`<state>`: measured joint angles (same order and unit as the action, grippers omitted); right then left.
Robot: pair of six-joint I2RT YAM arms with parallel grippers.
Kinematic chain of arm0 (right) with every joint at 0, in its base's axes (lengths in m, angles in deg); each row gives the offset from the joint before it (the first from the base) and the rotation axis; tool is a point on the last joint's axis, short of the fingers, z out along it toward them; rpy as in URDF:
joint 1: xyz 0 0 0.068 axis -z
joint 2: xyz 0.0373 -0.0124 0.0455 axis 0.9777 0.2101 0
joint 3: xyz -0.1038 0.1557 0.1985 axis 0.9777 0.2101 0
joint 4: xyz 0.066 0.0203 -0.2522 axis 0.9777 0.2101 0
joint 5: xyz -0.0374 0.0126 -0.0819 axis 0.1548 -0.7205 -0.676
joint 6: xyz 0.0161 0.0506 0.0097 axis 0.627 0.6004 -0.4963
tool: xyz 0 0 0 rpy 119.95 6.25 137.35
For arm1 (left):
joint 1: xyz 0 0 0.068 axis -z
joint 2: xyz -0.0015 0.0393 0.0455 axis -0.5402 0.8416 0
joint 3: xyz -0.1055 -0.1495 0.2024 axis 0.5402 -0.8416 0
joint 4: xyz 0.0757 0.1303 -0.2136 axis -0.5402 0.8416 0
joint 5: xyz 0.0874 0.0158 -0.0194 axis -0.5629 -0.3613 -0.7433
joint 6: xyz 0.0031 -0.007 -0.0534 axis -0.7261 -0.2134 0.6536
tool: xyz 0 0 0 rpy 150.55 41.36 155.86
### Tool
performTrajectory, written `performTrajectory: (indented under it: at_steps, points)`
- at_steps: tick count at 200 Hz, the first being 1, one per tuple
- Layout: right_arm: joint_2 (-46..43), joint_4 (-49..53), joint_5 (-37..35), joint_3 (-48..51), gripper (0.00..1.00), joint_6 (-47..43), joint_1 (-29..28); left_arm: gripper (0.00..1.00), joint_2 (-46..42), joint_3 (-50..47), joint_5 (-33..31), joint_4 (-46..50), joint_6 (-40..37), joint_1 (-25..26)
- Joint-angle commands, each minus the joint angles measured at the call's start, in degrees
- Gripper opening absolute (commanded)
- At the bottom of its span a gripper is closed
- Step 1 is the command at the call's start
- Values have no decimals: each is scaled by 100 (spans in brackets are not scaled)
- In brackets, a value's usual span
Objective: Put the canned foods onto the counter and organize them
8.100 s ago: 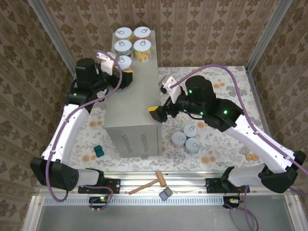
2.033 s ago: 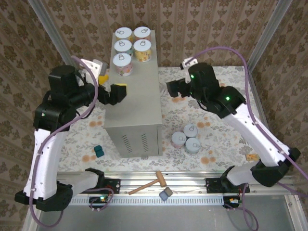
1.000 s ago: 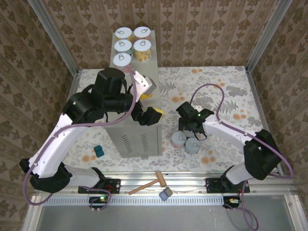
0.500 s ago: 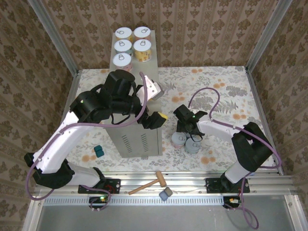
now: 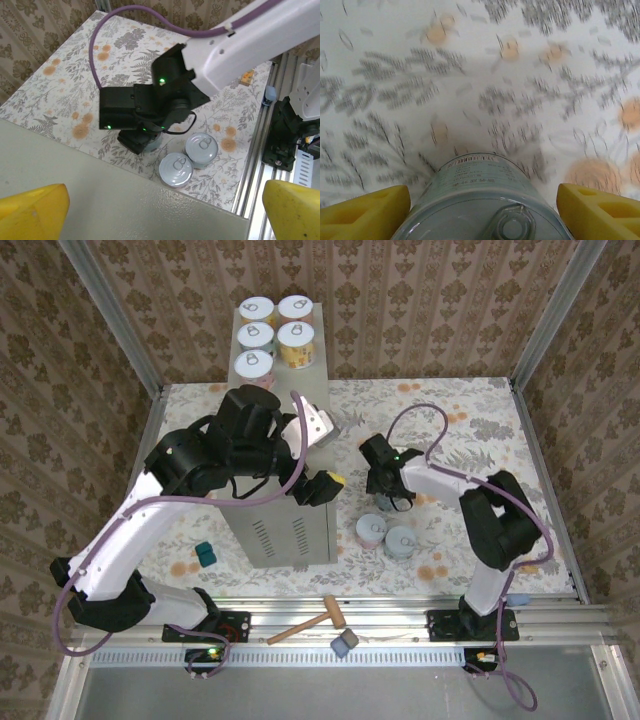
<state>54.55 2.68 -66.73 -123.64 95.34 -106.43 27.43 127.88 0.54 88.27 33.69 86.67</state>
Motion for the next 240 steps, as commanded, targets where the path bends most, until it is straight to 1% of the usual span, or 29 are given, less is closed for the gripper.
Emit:
performTrajectory:
  at_steps: [1,27,54,80,109,151,183,199,217,240]
  points:
    - [436,-72,-3,-457,80,-408,136,100,-47,131,-212,142,-149,35]
    - [513,-152,28,-524,86,-462,175,100,-113,57,-297,132,-159,36]
    - [354,-217,57,-341,92,-452,174,100,-186,-52,-314,-2,-184,37]
    - [182,-327,69,-43,93,-422,169,100,-172,-103,-287,-127,-219,36]
    - [19,-428,133,164,89,-352,157,100,-110,-99,-296,-170,-240,41]
    - [-447,-436,18,301,76,-410,54,100,-170,-176,-383,-218,-229,36]
    - [-1059,-195,12,217,68,-577,25,100,-301,-252,-550,-211,-269,37]
    - [-1426,39,59,3,67,-768,1,100,-378,-263,-706,-116,-378,39]
    - [-1905,515,336,-437,67,-1144,-1,100,-480,-272,-959,49,-556,28]
    - [-2286,1168,572,-1305,67,-1654,-1,100,-629,-282,-1237,226,-717,31]
